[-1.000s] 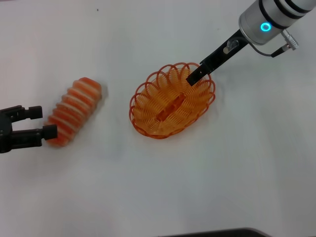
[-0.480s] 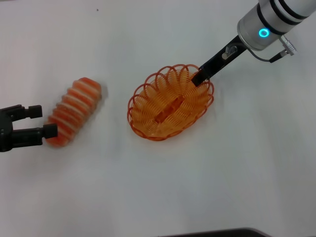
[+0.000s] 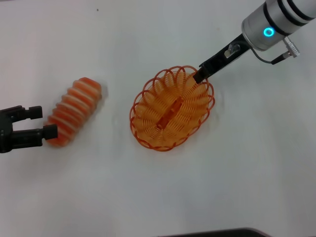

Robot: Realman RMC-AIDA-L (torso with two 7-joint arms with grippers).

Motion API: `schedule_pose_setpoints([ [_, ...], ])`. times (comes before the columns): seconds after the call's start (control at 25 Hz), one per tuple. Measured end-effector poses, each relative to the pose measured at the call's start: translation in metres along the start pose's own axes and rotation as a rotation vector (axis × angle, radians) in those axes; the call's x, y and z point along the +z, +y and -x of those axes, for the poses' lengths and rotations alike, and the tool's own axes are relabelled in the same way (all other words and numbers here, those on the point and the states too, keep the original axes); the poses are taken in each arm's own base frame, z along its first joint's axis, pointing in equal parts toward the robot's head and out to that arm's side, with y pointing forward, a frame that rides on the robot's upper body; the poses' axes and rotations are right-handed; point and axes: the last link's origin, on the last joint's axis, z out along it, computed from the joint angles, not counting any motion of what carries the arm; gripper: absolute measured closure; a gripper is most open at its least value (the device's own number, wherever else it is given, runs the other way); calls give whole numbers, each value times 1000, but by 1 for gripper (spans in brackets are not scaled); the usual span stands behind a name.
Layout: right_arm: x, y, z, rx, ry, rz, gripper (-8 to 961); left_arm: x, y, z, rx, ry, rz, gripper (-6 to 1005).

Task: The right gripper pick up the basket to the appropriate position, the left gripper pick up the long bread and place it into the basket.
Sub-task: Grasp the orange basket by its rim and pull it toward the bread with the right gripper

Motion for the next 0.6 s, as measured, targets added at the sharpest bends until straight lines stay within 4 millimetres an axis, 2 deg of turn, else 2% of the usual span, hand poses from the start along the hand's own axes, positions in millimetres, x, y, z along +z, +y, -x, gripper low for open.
schedule_pose_setpoints([
  [0.2, -15, -11, -11, 117, -68, 88, 890, -1, 0, 0, -1, 0, 0, 82],
  [0.32, -29, -23, -21, 244, -169, 178, 892, -1, 0, -1, 1, -1, 1, 82],
  [0.48, -40, -40, -45, 392, -273, 249, 894, -1, 0, -2, 3, -1, 2, 82],
  [0.6, -35, -51, -70, 510, -337, 264, 896, -1, 0, -3, 6, 1, 3, 82],
])
